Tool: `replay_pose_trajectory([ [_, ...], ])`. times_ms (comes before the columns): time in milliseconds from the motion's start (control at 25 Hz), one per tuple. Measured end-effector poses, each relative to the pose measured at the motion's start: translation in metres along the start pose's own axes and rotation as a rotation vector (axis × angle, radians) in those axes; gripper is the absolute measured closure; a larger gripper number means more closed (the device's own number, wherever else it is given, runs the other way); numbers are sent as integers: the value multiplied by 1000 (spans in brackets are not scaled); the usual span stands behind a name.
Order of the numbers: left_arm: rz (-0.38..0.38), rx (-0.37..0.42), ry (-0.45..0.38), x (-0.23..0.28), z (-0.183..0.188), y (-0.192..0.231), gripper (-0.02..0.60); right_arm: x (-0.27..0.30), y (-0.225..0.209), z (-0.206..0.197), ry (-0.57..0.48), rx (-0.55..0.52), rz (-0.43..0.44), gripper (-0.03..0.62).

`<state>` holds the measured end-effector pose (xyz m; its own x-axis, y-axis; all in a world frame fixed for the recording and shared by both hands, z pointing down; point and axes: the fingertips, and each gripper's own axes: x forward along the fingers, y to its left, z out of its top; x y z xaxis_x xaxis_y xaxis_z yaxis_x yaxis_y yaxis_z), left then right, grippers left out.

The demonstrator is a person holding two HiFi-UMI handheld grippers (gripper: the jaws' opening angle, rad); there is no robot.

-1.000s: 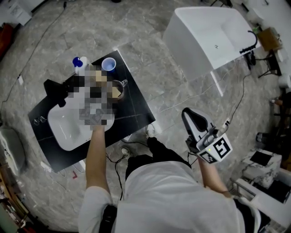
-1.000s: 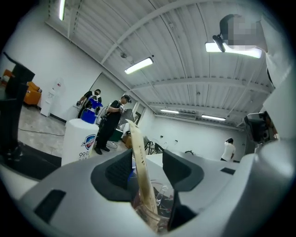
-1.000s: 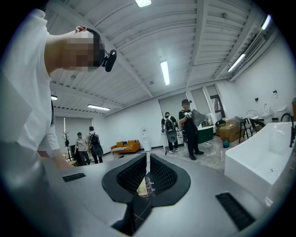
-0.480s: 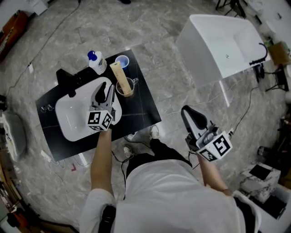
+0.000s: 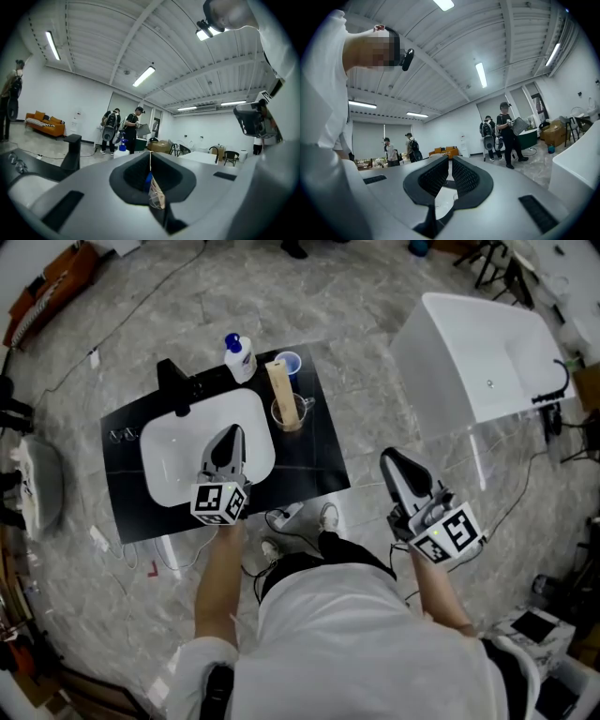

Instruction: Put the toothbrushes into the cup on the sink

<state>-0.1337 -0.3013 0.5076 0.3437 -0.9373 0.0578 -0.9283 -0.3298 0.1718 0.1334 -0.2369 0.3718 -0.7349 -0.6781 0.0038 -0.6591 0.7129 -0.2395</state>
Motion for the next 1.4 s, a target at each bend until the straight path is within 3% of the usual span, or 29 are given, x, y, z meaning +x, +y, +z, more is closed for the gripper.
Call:
replay_pose_trajectory([
  [320,113,46,-2,-78,29,26,578,12,7,7,-27,-40,9,545],
  [640,243,69,-59,-173,64,36,578,23,18,17,-51,-83,11,545],
  [800,312,68,-93,-202,76,46,578,21,14,20,-58,-100,-34,545],
  [1080,316,119,-140,-215,92,41,578,16,-1,16,-35,-59,-144,545],
  [1400,319,122,-156,-222,99,40,579,17,6,13,-31,-81,-134,546],
])
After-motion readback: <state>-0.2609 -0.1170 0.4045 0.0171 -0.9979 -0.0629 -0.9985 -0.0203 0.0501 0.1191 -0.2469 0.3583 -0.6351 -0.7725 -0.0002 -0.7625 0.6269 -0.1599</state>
